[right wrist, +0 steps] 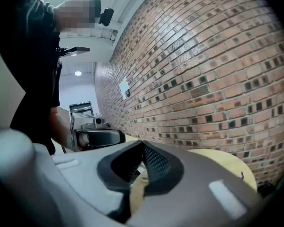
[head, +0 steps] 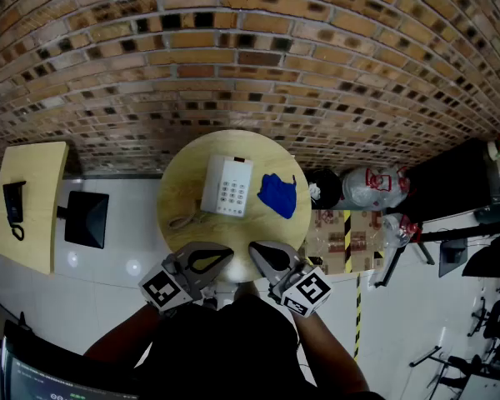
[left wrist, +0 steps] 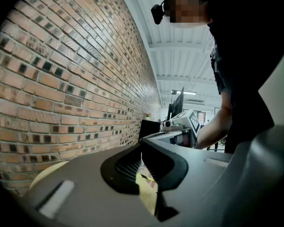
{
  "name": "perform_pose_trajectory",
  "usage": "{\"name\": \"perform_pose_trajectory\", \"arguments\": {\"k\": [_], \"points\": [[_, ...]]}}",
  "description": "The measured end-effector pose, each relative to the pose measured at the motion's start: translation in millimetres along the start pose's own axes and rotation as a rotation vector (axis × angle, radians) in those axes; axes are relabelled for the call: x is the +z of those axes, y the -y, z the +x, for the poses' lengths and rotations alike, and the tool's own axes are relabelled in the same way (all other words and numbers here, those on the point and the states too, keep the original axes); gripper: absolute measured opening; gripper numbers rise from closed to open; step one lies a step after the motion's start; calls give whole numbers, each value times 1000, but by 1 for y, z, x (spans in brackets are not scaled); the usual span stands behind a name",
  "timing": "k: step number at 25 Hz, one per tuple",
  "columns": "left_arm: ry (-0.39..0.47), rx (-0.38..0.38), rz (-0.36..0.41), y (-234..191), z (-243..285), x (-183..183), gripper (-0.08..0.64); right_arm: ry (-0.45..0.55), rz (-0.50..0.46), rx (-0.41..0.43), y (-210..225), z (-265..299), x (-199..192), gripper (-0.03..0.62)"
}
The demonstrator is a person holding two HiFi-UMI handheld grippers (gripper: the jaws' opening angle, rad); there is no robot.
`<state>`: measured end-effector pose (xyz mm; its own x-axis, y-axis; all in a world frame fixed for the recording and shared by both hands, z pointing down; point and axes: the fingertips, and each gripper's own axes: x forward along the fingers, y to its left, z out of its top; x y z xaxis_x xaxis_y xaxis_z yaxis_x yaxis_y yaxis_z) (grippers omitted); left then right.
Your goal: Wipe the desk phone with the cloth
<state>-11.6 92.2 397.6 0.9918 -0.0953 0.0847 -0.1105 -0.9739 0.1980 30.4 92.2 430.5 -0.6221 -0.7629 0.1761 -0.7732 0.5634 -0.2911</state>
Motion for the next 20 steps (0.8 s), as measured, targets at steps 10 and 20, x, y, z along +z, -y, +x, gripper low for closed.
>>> {"name": "perform_pose_trajectory", "arguments": {"k": [10,20], "points": [[-39,22,-7,-27,67,-14,0,-187,-10,-94,122,6,-57,2],[-69,78,-24,-48,112,-27,5,-500,-44,-177,248,27,-157,155]]}}
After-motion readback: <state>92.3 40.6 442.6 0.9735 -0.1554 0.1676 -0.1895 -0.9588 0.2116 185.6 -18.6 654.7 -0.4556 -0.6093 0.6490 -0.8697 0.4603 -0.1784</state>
